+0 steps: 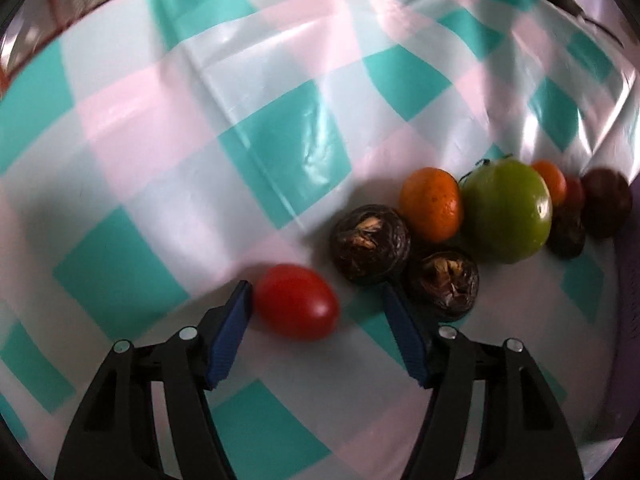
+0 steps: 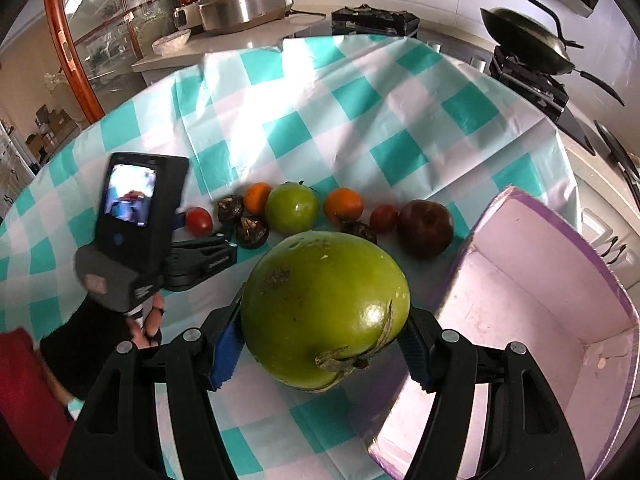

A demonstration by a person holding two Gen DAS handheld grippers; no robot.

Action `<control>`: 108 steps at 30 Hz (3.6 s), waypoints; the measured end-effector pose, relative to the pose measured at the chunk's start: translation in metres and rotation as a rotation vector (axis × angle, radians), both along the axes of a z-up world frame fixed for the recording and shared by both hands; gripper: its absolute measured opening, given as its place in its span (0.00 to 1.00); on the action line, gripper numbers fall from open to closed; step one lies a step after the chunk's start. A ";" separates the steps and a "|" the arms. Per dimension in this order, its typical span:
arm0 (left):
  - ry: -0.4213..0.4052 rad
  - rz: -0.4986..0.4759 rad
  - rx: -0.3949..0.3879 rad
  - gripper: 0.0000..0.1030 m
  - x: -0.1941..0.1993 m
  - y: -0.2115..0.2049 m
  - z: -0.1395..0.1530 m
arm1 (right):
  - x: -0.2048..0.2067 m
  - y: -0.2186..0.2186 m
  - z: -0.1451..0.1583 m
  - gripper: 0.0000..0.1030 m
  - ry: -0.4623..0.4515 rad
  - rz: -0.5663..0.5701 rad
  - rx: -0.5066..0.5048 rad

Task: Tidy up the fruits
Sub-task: 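Grasp the large green pomelo with the right tool while the left tool grasps a cherry tomato, then carry both fruits into the white box and open both tools to release, then return both tools to the fruit row and grasp the red apple with the right tool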

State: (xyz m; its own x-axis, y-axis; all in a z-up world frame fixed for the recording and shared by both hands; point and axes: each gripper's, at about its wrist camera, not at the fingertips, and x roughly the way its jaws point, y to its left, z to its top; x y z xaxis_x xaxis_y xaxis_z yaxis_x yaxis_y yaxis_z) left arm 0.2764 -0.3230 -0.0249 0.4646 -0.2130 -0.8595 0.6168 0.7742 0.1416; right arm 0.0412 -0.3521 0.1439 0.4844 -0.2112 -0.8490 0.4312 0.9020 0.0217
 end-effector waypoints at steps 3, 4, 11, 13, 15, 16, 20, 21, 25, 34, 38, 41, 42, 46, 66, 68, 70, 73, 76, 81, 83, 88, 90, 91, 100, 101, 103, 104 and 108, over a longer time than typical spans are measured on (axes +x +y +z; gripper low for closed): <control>0.043 -0.002 -0.046 0.35 0.012 -0.012 0.003 | -0.007 0.000 0.005 0.63 0.000 0.006 -0.008; 0.065 0.014 -0.086 0.35 0.000 0.000 0.004 | -0.009 0.000 0.006 0.63 0.001 0.004 -0.007; 0.165 0.196 -0.287 0.35 -0.042 0.057 0.023 | -0.023 0.003 0.006 0.63 0.020 0.027 0.035; 0.165 0.225 -0.309 0.35 -0.075 0.095 0.051 | -0.026 0.007 0.006 0.63 0.025 0.055 0.049; 0.164 0.256 -0.334 0.35 -0.111 0.131 0.068 | -0.030 0.014 0.008 0.63 0.025 0.095 0.067; 0.162 0.270 -0.347 0.35 -0.122 0.141 0.074 | -0.032 0.017 0.009 0.63 0.021 0.119 0.078; 0.143 0.316 -0.391 0.35 -0.163 0.165 0.109 | -0.041 0.018 0.023 0.63 -0.017 0.199 0.137; 0.126 0.311 -0.386 0.35 -0.179 0.174 0.119 | -0.045 0.013 0.029 0.63 -0.038 0.212 0.160; 0.071 0.299 -0.395 0.35 -0.221 0.174 0.152 | -0.066 -0.007 0.053 0.63 -0.093 0.247 0.158; 0.072 0.127 -0.375 0.36 -0.298 0.083 0.205 | -0.146 -0.100 0.062 0.64 -0.109 0.197 0.097; 0.134 0.020 -0.345 0.36 -0.324 0.030 0.204 | -0.172 -0.144 0.041 0.64 -0.062 0.123 0.081; 0.208 -0.020 -0.326 0.36 -0.336 -0.015 0.192 | -0.180 -0.170 0.023 0.64 -0.015 0.075 0.090; 0.220 -0.042 -0.308 0.36 -0.340 -0.028 0.189 | -0.180 -0.175 0.018 0.64 -0.002 0.066 0.091; 0.271 -0.105 -0.249 0.36 -0.343 -0.072 0.170 | -0.174 -0.193 -0.013 0.64 0.083 0.032 0.075; 0.386 -0.271 0.097 0.37 -0.288 -0.136 0.071 | -0.135 -0.213 -0.119 0.64 0.444 -0.102 0.179; 0.375 -0.263 0.105 0.45 -0.284 -0.134 0.070 | -0.136 -0.214 -0.122 0.64 0.453 -0.106 0.180; 0.377 -0.244 0.096 0.49 -0.277 -0.130 0.070 | -0.137 -0.215 -0.121 0.64 0.445 -0.105 0.171; 0.376 -0.212 0.090 0.58 -0.266 -0.123 0.073 | -0.133 -0.217 -0.122 0.66 0.445 -0.103 0.155; 0.348 -0.209 0.092 0.66 -0.260 -0.118 0.077 | -0.134 -0.219 -0.121 0.74 0.446 -0.107 0.137; 0.299 -0.234 0.150 0.68 -0.260 -0.112 0.085 | -0.136 -0.221 -0.120 0.81 0.474 -0.115 0.132; 0.283 -0.251 0.222 0.69 -0.260 -0.107 0.084 | -0.139 -0.221 -0.120 0.82 0.482 -0.124 0.171; 0.207 -0.247 0.279 0.67 -0.257 -0.073 0.095 | -0.150 -0.196 -0.119 0.83 0.513 -0.101 0.248; 0.196 -0.248 0.286 0.66 -0.253 -0.049 0.098 | -0.149 -0.172 -0.117 0.82 0.523 -0.049 0.266; 0.180 -0.244 0.306 0.65 -0.251 -0.035 0.096 | -0.148 -0.162 -0.117 0.82 0.530 -0.027 0.281; 0.026 -0.228 0.575 0.64 -0.199 0.118 0.077 | -0.118 -0.031 -0.079 0.82 0.398 0.270 0.516; 0.028 -0.226 0.581 0.64 -0.188 0.135 0.078 | -0.115 -0.015 -0.075 0.82 0.393 0.324 0.530; 0.019 -0.229 0.620 0.65 -0.169 0.174 0.073 | -0.110 0.020 -0.067 0.82 0.397 0.433 0.512; 0.014 -0.239 0.640 0.65 -0.155 0.191 0.068 | -0.109 0.035 -0.064 0.82 0.396 0.489 0.494; 0.020 -0.268 0.619 0.65 -0.111 0.247 0.064 | -0.111 0.099 -0.044 0.83 0.370 0.835 0.370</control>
State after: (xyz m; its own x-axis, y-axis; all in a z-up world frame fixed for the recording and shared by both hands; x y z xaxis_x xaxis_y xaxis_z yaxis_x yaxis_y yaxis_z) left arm 0.1654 -0.0760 0.0388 0.4472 0.2160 -0.8680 0.7834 0.3738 0.4966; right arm -0.0693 -0.2530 0.1003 0.0474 0.3873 -0.9207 -0.3046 0.8835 0.3559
